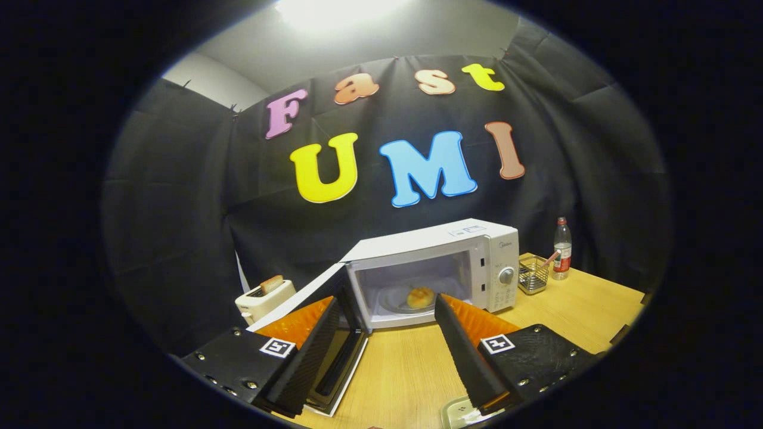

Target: Open the microwave, put the food inside, and close the microwave door.

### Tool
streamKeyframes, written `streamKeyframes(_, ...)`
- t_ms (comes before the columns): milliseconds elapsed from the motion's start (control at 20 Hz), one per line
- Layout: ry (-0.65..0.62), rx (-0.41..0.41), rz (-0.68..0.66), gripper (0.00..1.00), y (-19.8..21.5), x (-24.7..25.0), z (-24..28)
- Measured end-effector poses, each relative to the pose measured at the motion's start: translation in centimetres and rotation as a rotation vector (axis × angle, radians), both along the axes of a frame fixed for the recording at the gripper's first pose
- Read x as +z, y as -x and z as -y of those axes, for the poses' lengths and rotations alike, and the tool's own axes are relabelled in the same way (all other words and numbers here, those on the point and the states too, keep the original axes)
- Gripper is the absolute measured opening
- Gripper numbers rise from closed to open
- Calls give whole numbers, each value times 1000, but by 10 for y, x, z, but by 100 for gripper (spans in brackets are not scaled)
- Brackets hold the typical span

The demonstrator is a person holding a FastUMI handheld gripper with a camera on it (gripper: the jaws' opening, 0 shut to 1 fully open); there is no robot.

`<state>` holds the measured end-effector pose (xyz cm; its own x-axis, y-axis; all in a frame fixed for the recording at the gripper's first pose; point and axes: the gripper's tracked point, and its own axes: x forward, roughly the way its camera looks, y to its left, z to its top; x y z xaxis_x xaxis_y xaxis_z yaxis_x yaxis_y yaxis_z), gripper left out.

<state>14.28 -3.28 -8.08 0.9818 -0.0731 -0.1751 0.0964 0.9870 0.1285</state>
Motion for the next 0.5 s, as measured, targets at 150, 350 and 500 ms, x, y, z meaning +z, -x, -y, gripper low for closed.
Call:
streamKeyframes(150,45,86,3,98,19,5,-36)
streamKeyframes(350,91,187,35,98,42,13,-84)
streamKeyframes(500,116,254,34,97,57,6,-118)
